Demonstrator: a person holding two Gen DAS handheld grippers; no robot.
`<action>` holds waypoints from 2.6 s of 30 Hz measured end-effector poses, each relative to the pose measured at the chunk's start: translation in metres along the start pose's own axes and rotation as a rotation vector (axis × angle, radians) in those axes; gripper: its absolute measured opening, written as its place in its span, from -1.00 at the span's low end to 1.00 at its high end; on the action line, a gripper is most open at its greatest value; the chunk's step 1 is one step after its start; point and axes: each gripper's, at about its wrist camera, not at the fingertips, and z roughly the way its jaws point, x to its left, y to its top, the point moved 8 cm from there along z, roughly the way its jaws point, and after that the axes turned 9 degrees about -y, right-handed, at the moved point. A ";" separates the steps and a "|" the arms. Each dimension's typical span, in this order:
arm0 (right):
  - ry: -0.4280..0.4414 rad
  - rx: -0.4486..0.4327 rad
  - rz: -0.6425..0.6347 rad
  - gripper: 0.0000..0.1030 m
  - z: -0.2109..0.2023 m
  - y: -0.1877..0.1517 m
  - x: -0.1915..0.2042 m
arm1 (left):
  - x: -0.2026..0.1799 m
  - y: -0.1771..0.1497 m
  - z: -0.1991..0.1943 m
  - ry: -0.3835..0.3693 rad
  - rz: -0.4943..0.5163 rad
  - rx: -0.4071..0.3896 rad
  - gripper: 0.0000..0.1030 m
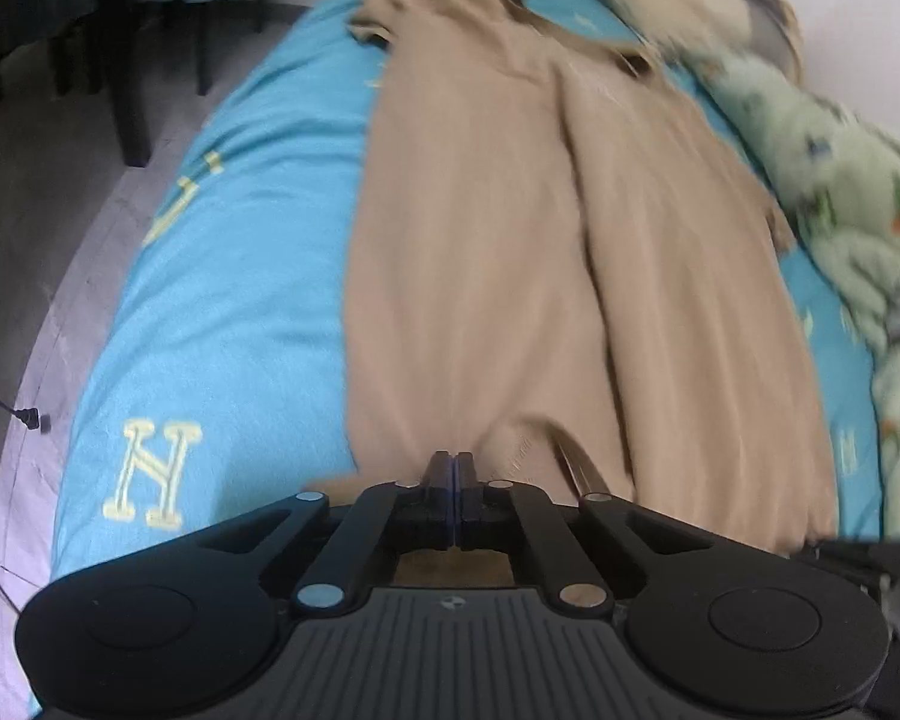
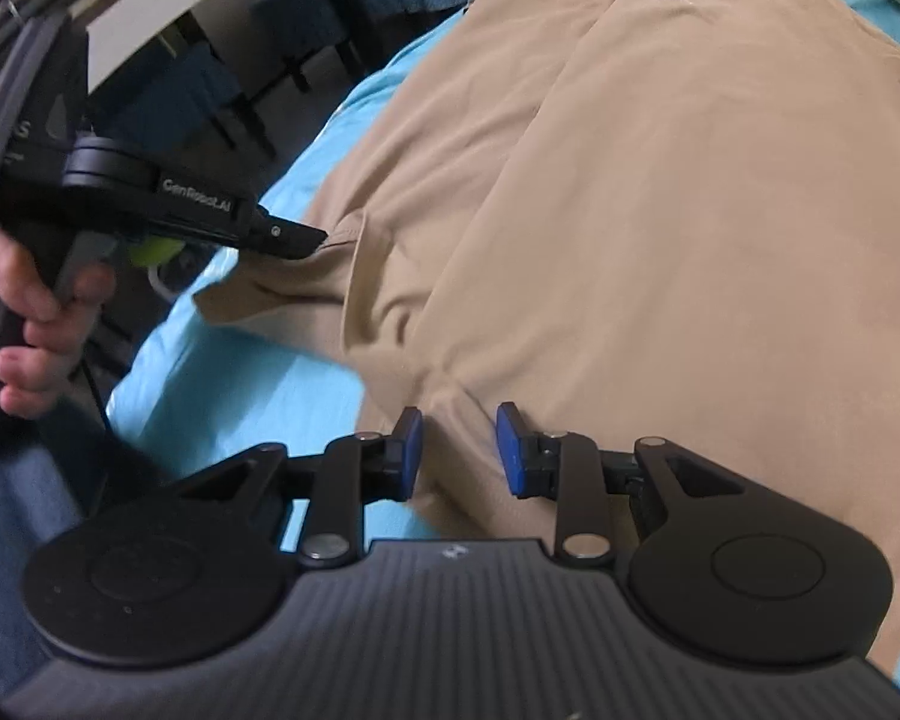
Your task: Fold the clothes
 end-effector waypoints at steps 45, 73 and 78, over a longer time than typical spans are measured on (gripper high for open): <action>-0.398 -0.029 0.872 0.24 -0.066 -0.062 -0.179 | 0.018 0.001 -0.075 0.158 0.207 0.152 -0.85; -0.465 -0.314 0.367 0.05 -0.104 0.015 -0.113 | -0.060 -0.045 -0.008 0.246 0.694 0.341 0.25; -0.443 -0.324 0.361 0.04 -0.105 0.017 -0.108 | -0.062 -0.041 0.006 0.242 0.685 0.382 -0.19</action>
